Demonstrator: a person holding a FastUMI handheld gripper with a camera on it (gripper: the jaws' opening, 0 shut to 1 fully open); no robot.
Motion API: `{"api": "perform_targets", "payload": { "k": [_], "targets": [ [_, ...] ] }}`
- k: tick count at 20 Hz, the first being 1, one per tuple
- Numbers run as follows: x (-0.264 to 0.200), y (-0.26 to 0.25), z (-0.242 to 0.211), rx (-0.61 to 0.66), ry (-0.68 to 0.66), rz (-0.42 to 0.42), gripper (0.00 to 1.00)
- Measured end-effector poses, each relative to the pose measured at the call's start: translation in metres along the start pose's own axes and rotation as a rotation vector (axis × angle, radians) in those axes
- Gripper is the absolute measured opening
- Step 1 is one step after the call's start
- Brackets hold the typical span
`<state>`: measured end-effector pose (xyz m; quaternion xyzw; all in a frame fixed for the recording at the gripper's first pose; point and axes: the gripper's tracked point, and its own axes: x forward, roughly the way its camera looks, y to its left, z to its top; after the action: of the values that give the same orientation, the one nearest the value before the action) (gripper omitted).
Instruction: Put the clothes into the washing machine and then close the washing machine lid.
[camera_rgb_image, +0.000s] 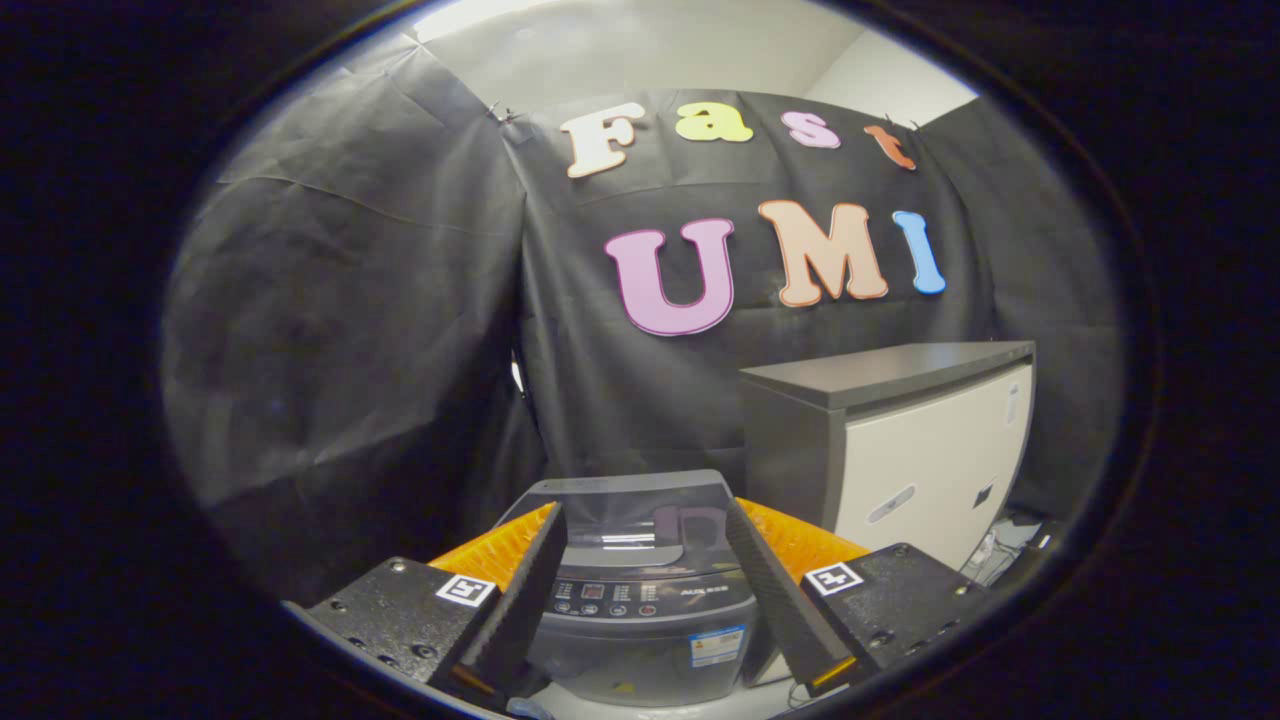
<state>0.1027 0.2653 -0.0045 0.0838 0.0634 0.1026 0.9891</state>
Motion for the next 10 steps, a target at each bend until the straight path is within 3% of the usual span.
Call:
{"api": "perform_targets", "payload": {
  "k": [10],
  "targets": [
    [-0.045,-0.043,0.028,0.035,-0.017,0.042,0.97]
  ]
}}
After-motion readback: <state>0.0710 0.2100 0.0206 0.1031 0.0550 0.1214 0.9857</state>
